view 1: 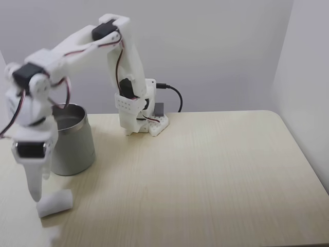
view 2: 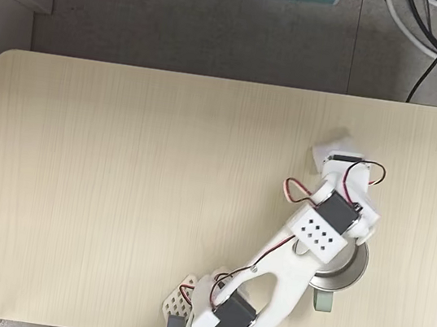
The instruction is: Grasp a dressing and put it in the cup.
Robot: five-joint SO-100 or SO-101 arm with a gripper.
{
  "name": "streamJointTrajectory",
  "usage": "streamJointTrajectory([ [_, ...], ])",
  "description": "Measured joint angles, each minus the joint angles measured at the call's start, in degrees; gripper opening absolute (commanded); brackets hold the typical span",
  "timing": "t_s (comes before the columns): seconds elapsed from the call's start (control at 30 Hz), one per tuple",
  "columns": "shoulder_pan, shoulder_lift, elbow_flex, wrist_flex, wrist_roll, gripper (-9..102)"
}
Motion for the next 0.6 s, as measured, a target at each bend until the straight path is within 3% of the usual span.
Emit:
streamJointTrajectory([
  [0.6, -4.0, 11.2, -0.5, -5.7, -1.8, 23],
])
